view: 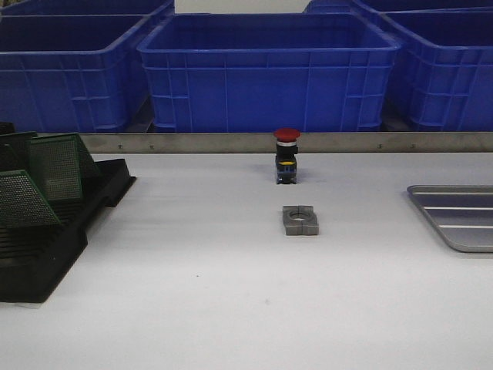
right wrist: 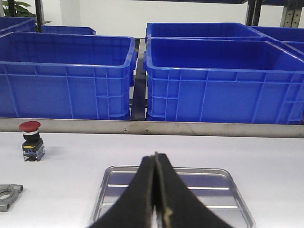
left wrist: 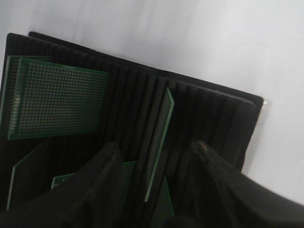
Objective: Place circuit board on tray
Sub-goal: 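Move the left gripper down to a green circuit board in the rack, then grasp the green board with the left gripper and lift it out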
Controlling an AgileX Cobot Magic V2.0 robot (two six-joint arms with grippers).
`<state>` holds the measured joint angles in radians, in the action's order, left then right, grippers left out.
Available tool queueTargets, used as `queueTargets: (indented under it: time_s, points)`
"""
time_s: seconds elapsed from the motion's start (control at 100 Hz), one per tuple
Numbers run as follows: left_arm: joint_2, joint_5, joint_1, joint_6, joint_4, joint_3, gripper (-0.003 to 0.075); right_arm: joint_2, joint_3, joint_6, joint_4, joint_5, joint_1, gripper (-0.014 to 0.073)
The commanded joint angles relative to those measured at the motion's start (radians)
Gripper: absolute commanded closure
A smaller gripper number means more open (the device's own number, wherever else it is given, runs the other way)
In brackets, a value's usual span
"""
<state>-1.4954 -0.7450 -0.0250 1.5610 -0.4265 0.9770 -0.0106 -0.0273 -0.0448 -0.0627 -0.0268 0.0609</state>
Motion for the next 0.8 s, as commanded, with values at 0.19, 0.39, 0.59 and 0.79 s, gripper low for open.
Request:
queueTargets:
  time_s: [0.19,0.39,0.59,0.79]
  points:
    - [-0.036,0.063,0.002,0.048,-0.019,0.035,0.0409,-0.026,0.013,0.000,-0.007,-0.088,-0.001,0.0655]
    - [-0.053,0.067,0.002,0.048,-0.019,0.035,0.0410,-0.026,0.013,0.000,-0.007,-0.088,-0.001,0.0655]
    - [-0.053,0.072,0.002,0.048,-0.025,0.035,0.0547,-0.026,0.013,0.000,-0.007,-0.088,-0.001,0.0655]
    - [-0.053,0.074,0.002,0.048,-0.025,0.035,0.0698,-0.026,0.013,0.000,-0.007,-0.088,-0.001,0.0655]
